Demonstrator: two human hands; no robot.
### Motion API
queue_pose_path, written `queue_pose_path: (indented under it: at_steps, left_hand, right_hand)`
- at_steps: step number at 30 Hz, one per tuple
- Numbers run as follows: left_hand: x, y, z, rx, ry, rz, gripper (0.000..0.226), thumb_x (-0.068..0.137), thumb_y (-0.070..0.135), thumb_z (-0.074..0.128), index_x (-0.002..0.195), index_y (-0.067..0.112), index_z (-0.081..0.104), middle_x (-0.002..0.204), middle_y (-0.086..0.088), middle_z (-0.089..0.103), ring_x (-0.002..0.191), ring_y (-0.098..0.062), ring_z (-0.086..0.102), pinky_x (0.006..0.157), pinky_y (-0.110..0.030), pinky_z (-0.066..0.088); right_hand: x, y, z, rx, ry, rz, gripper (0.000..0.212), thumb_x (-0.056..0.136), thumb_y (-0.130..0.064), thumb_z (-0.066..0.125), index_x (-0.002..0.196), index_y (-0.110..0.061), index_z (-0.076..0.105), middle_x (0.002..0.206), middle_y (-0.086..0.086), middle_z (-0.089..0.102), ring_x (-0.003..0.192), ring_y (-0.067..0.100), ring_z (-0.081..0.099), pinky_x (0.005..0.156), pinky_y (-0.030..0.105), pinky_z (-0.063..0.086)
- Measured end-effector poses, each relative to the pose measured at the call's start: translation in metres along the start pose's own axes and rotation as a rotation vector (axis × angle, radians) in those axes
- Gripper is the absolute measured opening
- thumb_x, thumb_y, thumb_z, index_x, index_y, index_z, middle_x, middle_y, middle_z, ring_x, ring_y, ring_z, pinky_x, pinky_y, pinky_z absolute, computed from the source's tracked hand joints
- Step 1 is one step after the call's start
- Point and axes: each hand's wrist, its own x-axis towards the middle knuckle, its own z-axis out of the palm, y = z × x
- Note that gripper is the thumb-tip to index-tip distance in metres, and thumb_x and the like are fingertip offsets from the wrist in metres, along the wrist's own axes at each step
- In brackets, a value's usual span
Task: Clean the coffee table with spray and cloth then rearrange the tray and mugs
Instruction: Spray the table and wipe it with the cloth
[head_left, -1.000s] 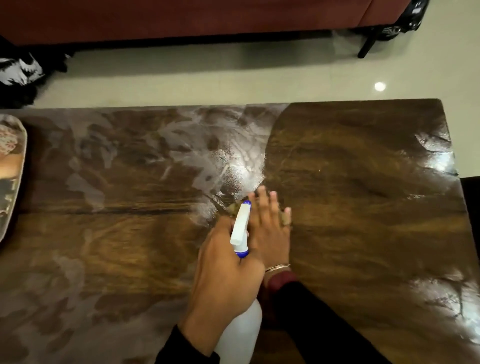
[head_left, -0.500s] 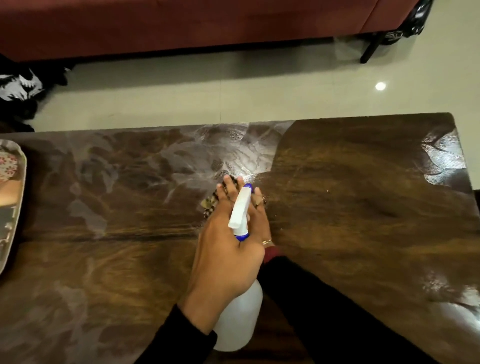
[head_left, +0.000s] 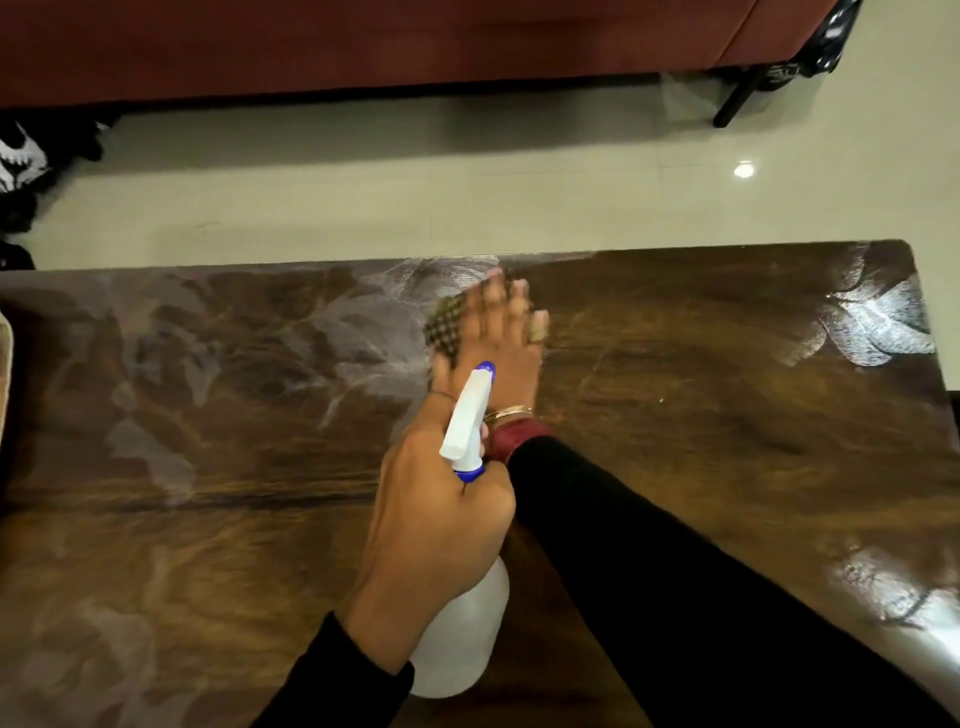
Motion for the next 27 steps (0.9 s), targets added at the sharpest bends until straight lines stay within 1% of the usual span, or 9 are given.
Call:
queue_pose_path:
  at_steps: [1,3,5,8,12,16,20,24,27]
  left_hand:
    - [0.002,0.001,0.000,-0.003,0.006,0.011,0.042,0.079,-0.002,0.066,0.118,0.012,0.059,0.082,0.002,0.056,0.073,-0.007,0.058,0.060,-0.010,0.042]
    - [0.008,0.004,-0.001,-0.006,0.024,0.042,0.030,0.078,0.000,0.066,0.103,0.016,0.059,0.081,-0.002,0.054,0.072,-0.011,0.056,0.058,-0.013,0.042]
    - [0.010,0.003,-0.004,0.006,0.030,0.057,0.020,0.076,0.003,0.064,0.087,0.016,0.053,0.076,-0.003,0.052,0.064,-0.016,0.053,0.055,-0.026,0.046]
    - [0.008,0.003,-0.012,-0.017,0.024,0.019,0.019,0.071,0.013,0.061,0.088,0.016,0.053,0.079,-0.006,0.056,0.068,-0.024,0.056,0.060,-0.042,0.052]
    - [0.009,-0.012,-0.024,-0.018,0.064,-0.008,0.026,0.070,0.019,0.058,0.095,0.018,0.053,0.085,-0.006,0.054,0.072,-0.023,0.057,0.059,-0.034,0.052]
    - [0.004,-0.023,-0.040,-0.034,0.104,0.032,0.023,0.076,-0.001,0.064,0.089,0.014,0.053,0.079,-0.008,0.051,0.067,-0.019,0.051,0.056,-0.021,0.044]
    - [0.005,-0.032,-0.052,-0.007,0.117,0.004,0.039,0.079,-0.002,0.068,0.090,0.031,0.051,0.079,0.001,0.049,0.070,-0.003,0.052,0.060,-0.009,0.044]
    - [-0.006,-0.041,-0.059,-0.028,0.104,0.042,0.016,0.072,0.010,0.058,0.086,0.010,0.051,0.075,-0.011,0.049,0.062,-0.022,0.048,0.055,-0.033,0.044]
    - [-0.018,-0.055,-0.058,-0.026,0.160,-0.006,0.021,0.073,0.015,0.059,0.091,0.019,0.048,0.080,-0.008,0.053,0.070,-0.021,0.054,0.061,-0.042,0.051]
  right_hand:
    - [-0.004,-0.005,0.002,-0.011,-0.036,-0.095,0.090,0.097,-0.056,0.046,0.166,-0.015,0.006,0.174,0.011,-0.006,0.160,0.037,-0.006,0.125,0.058,0.000]
    - [0.000,0.010,-0.002,-0.015,-0.074,-0.161,0.085,0.098,-0.054,0.040,0.167,-0.017,0.004,0.174,0.007,-0.007,0.160,0.032,-0.008,0.125,0.058,-0.001]
    - [0.013,0.037,-0.011,0.007,0.026,0.013,0.086,0.091,-0.054,0.024,0.166,-0.017,0.008,0.175,0.008,-0.002,0.161,0.032,-0.003,0.125,0.063,0.001]
    - [0.042,0.074,-0.031,0.089,0.138,0.353,0.086,0.089,-0.053,0.032,0.164,-0.013,0.018,0.173,0.012,0.009,0.160,0.035,0.006,0.123,0.068,0.010]
    - [0.058,0.049,-0.033,0.099,0.109,0.480,0.087,0.091,-0.053,0.036,0.164,-0.010,0.016,0.173,0.015,0.006,0.159,0.039,0.003,0.123,0.068,0.010]
    - [0.044,-0.038,-0.008,0.015,0.005,0.025,0.087,0.093,-0.054,0.044,0.165,-0.014,0.017,0.173,0.013,0.007,0.159,0.039,0.004,0.124,0.064,0.007]
    - [0.034,-0.060,-0.003,-0.076,-0.161,-0.491,0.085,0.090,-0.059,0.034,0.165,-0.024,0.017,0.175,0.002,0.006,0.161,0.028,0.002,0.126,0.060,0.010]
    - [0.071,-0.011,-0.028,-0.067,-0.068,-0.316,0.082,0.088,-0.055,0.033,0.164,-0.026,0.022,0.174,0.002,0.013,0.160,0.027,0.011,0.126,0.059,0.012]
    - [0.088,-0.012,-0.032,-0.065,-0.064,-0.266,0.080,0.089,-0.055,0.034,0.163,-0.024,0.027,0.173,0.002,0.016,0.159,0.030,0.014,0.125,0.060,0.014]
